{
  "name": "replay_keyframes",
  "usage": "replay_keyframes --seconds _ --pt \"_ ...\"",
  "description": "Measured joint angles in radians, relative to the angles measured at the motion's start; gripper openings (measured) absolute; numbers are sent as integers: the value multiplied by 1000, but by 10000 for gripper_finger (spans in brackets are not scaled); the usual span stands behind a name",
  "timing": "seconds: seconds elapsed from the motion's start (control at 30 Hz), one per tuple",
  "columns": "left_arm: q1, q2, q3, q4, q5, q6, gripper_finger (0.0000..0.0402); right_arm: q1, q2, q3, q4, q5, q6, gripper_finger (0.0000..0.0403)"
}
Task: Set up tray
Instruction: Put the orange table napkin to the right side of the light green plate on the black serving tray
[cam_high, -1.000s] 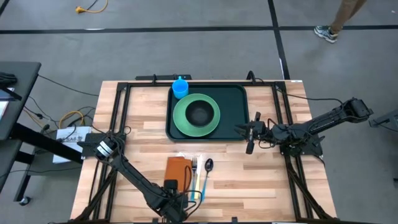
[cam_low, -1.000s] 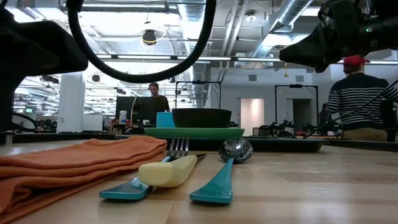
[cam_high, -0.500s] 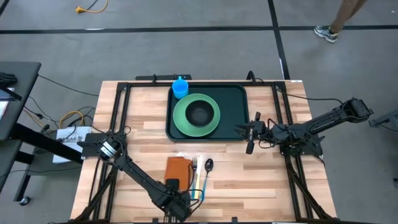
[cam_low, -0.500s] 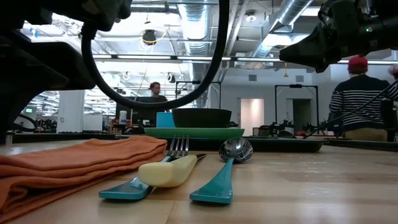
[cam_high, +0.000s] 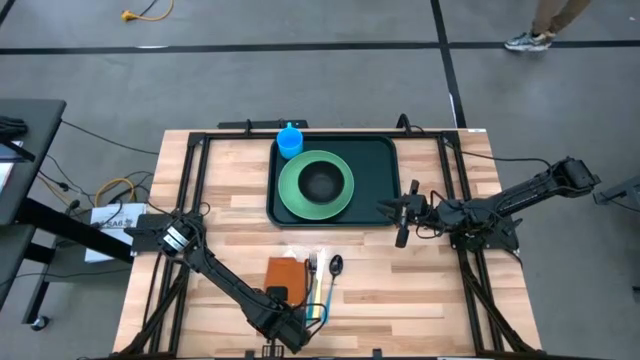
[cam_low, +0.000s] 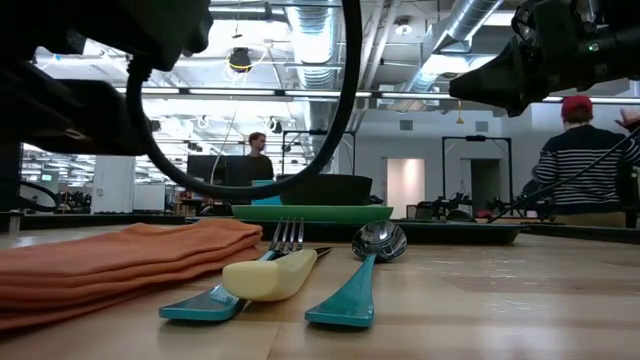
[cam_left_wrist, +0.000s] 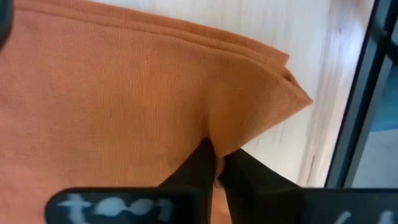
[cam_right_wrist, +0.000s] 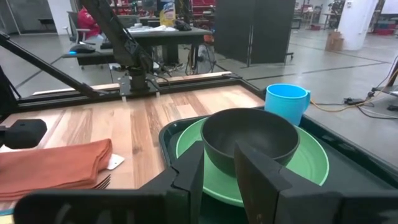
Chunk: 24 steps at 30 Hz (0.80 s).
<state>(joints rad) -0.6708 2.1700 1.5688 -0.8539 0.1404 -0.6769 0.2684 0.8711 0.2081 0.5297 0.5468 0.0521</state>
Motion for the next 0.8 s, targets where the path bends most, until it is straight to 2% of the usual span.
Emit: replay_keyframes --seconds 0.27,0.57,0.8 --pt "-1 7 55 -93 -22 2 4 0 0 0 0 0 0 83" --pt "-1 10 248 -462 -200 -2 2 0 0 0 0 0 0 83" --pt "5 8 393 -688 -301 -45 2 0 0 0 1 0 0 83"
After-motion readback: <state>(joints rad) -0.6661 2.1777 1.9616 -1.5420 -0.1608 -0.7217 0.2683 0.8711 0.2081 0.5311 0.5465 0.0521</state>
